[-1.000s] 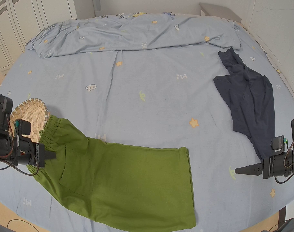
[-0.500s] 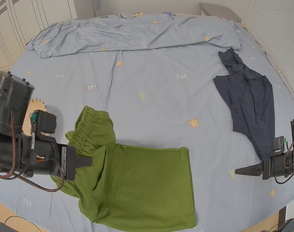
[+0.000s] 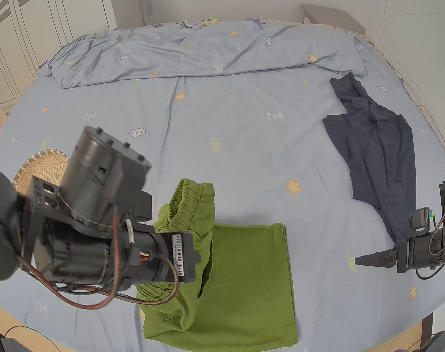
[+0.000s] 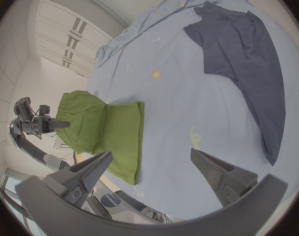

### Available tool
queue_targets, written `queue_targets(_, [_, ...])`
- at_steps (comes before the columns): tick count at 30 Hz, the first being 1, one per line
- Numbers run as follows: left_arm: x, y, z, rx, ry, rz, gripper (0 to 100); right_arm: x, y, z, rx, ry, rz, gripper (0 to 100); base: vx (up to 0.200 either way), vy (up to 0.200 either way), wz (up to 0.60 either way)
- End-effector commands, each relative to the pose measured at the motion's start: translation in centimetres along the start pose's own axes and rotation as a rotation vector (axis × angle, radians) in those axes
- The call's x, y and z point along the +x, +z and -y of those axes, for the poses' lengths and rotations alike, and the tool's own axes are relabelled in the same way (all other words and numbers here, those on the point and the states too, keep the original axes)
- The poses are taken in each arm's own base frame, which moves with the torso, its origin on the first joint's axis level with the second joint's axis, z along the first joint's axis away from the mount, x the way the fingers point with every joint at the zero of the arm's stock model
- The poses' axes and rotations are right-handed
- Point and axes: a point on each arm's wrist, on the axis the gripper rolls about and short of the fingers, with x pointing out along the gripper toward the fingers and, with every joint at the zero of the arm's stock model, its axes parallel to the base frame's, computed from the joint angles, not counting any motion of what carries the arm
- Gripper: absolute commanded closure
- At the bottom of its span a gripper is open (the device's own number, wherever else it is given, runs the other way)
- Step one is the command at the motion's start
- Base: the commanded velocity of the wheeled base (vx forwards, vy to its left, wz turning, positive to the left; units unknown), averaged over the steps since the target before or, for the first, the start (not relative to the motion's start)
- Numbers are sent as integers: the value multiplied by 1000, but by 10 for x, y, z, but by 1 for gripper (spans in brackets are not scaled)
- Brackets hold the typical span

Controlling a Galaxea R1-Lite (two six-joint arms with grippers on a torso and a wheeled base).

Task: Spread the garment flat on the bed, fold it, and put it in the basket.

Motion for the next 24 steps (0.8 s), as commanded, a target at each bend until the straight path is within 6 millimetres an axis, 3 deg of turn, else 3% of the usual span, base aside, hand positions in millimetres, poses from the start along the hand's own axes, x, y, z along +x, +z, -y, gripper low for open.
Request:
queue_targets(1, [25,-11,4,6,49,-56,100,0,0,0,0,1,0,0,0,0,0])
queue_targets(8, [33,-15,10,-19,53,-76,100,1,0,0,1,1,-3,0,0,0,0])
queue_targets(9, [43,-17,11,-20,58,-88,100,1,-1,-1,-2,5,-9,0,0,0,0])
queue_targets(13, [51,-17,14,-42,45,-72,100,2,-1,-1,-2,4,-11,0,0,0,0])
queue_targets(14, [53,-17,14,-45,44,-71,0,1,-1,-1,-2,5,-9,0,0,0,0])
queue_targets(24, [54,-14,24,-101,-37,-37,0,2,-1,-1,-2,4,-11,0,0,0,0])
